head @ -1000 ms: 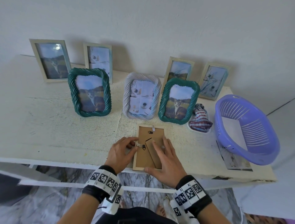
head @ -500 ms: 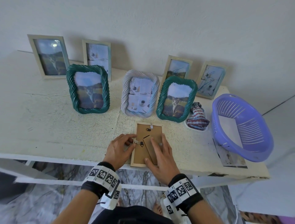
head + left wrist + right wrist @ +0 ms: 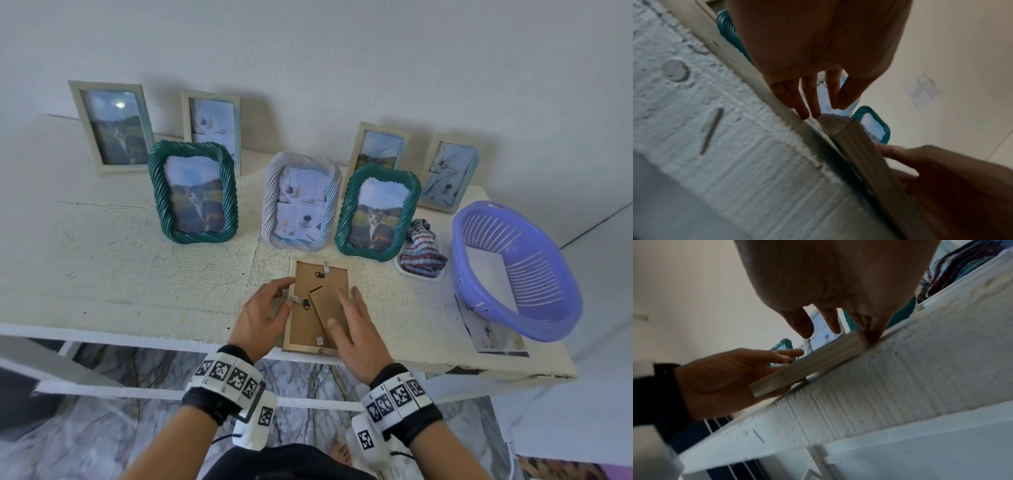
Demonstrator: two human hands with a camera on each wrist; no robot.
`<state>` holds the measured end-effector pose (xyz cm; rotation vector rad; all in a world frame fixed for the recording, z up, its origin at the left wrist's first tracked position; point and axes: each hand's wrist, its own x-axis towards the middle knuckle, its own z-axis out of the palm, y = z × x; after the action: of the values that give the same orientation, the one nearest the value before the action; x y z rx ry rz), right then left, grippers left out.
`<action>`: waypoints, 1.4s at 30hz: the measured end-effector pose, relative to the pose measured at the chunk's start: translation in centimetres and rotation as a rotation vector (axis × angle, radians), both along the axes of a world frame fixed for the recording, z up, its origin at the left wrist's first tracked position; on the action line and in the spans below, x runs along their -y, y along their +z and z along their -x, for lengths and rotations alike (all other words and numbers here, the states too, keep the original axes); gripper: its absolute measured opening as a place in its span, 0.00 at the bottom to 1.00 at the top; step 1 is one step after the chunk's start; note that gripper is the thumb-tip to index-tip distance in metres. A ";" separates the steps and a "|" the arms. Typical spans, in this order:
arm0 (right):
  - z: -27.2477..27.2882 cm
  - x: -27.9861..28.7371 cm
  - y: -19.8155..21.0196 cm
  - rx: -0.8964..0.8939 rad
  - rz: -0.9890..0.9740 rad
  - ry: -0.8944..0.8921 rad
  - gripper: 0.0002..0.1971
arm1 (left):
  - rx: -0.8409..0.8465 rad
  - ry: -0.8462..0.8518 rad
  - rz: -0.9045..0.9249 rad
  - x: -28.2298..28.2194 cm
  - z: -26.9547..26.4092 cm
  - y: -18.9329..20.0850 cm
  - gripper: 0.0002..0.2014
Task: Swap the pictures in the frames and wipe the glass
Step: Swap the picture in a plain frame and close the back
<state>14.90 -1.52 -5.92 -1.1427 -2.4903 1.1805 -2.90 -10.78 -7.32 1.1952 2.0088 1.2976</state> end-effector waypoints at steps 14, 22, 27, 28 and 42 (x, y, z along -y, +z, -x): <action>-4.6 -4.4 7.0 -0.442 0.254 -0.275 0.12 | 0.424 -0.054 -0.148 -5.1 -4.9 6.2 0.10; -7.9 -6.4 5.1 -0.547 0.490 -0.488 0.15 | 0.365 -0.014 0.115 -7.1 -7.0 2.0 0.18; -7.5 -5.7 5.8 -0.766 0.908 -0.458 0.17 | 0.768 0.084 -0.053 -7.4 -7.5 3.3 0.20; -7.2 -5.8 5.8 -0.737 0.904 -0.439 0.16 | 0.794 0.107 -0.101 -7.3 -7.3 3.7 0.19; -0.8 -19.0 4.0 0.439 -0.496 -0.294 0.27 | 0.624 0.241 -0.217 -5.0 -2.5 3.2 0.22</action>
<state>15.71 17.51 -1.90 -1.6571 -2.5538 0.2241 -0.38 -5.78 -4.13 0.5269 1.6047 1.7737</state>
